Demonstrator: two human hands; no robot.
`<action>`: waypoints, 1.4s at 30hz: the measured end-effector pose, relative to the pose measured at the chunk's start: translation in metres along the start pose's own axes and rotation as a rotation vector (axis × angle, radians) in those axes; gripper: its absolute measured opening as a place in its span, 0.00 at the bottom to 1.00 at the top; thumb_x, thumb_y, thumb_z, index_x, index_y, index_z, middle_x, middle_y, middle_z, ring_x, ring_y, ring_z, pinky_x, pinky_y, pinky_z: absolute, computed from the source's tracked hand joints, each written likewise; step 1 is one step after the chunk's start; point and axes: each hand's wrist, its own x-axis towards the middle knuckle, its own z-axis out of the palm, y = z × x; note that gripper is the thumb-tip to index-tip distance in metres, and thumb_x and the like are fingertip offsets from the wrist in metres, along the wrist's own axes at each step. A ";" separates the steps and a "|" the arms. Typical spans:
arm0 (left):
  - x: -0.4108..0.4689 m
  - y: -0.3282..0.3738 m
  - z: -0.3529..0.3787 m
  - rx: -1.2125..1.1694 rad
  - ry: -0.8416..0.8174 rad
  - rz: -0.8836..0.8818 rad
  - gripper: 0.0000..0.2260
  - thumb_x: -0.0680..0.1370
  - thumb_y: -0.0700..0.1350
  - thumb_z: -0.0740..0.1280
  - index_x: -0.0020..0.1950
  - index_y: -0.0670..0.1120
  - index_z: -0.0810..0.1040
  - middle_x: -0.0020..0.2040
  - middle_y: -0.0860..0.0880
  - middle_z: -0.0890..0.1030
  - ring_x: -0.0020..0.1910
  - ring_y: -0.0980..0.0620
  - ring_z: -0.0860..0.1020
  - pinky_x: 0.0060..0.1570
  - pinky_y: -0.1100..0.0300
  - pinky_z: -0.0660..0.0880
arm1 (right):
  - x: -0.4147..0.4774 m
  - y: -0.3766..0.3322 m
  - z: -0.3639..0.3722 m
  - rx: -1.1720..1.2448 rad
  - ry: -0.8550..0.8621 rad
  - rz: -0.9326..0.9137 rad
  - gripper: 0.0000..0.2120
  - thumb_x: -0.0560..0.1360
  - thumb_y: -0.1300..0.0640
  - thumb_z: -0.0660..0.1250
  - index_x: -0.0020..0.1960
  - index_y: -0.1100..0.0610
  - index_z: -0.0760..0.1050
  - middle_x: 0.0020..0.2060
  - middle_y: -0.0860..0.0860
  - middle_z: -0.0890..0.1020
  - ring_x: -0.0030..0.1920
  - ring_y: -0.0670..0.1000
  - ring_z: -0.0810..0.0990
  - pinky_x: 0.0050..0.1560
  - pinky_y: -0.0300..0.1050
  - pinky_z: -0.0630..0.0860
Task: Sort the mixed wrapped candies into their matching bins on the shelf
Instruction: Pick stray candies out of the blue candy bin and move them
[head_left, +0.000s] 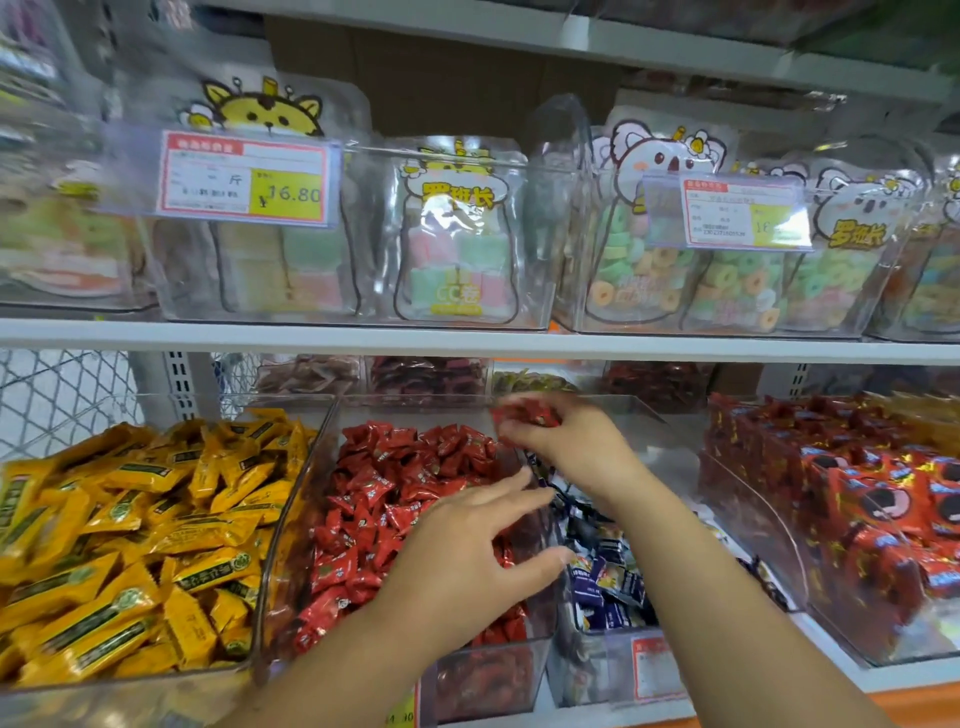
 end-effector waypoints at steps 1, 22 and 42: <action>0.000 0.000 0.000 0.013 -0.001 -0.006 0.25 0.72 0.69 0.63 0.68 0.69 0.67 0.72 0.68 0.62 0.72 0.66 0.60 0.72 0.64 0.55 | 0.001 0.000 0.005 0.021 -0.062 -0.002 0.17 0.72 0.52 0.74 0.60 0.43 0.77 0.55 0.43 0.81 0.57 0.43 0.78 0.53 0.29 0.73; 0.004 0.000 0.000 0.083 -0.025 0.016 0.30 0.65 0.78 0.50 0.65 0.73 0.66 0.70 0.73 0.59 0.71 0.64 0.60 0.73 0.57 0.58 | -0.086 0.005 -0.127 -0.626 -0.510 0.470 0.29 0.72 0.46 0.73 0.70 0.39 0.67 0.68 0.46 0.72 0.64 0.49 0.73 0.55 0.41 0.71; 0.002 -0.008 -0.004 0.151 -0.071 0.049 0.33 0.67 0.78 0.48 0.70 0.70 0.63 0.73 0.71 0.57 0.73 0.65 0.57 0.74 0.56 0.56 | -0.074 0.032 -0.124 -0.228 -0.136 0.305 0.10 0.72 0.68 0.71 0.48 0.55 0.84 0.41 0.52 0.83 0.33 0.52 0.83 0.40 0.43 0.82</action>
